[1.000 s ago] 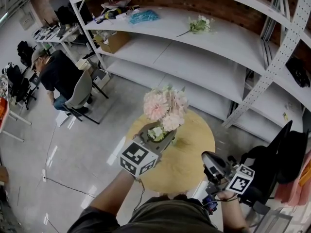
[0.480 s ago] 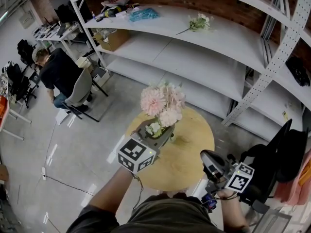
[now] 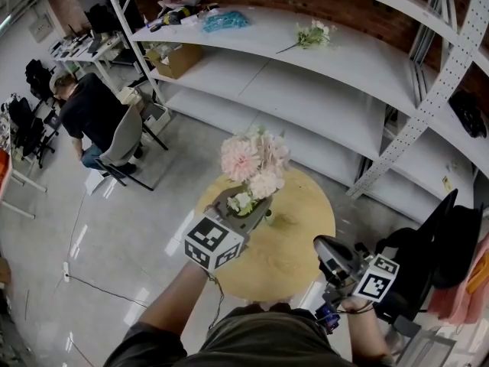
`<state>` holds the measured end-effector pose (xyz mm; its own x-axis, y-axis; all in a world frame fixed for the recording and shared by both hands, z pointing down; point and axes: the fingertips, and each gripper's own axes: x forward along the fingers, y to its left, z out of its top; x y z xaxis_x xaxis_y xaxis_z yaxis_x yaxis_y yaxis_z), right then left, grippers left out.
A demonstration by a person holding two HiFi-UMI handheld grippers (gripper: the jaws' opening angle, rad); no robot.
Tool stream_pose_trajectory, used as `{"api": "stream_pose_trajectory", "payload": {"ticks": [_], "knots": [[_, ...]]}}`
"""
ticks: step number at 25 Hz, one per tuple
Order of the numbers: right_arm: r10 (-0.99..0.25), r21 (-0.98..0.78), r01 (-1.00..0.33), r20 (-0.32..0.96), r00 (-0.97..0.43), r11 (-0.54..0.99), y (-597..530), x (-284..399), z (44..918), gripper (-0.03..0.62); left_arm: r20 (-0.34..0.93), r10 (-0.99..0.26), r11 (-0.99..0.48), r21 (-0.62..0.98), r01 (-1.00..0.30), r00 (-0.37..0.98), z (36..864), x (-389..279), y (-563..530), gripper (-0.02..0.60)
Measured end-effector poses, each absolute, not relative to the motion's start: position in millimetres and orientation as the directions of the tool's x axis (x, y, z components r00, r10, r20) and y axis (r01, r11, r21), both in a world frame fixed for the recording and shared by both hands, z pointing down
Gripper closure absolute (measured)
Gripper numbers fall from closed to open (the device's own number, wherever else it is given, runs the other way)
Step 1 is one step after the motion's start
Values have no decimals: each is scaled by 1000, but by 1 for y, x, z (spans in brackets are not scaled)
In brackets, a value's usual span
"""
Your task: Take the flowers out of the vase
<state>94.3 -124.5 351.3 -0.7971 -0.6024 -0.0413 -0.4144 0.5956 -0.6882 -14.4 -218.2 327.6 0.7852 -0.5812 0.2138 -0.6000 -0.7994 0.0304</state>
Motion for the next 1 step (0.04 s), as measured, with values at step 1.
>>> {"api": "stream_pose_trajectory", "payload": {"ticks": [1], "knots": [[-601, -689, -414, -40, -798, 595, -125, 93, 351, 579, 214, -581, -799, 30, -600, 785, 327, -15, -219, 494]]}}
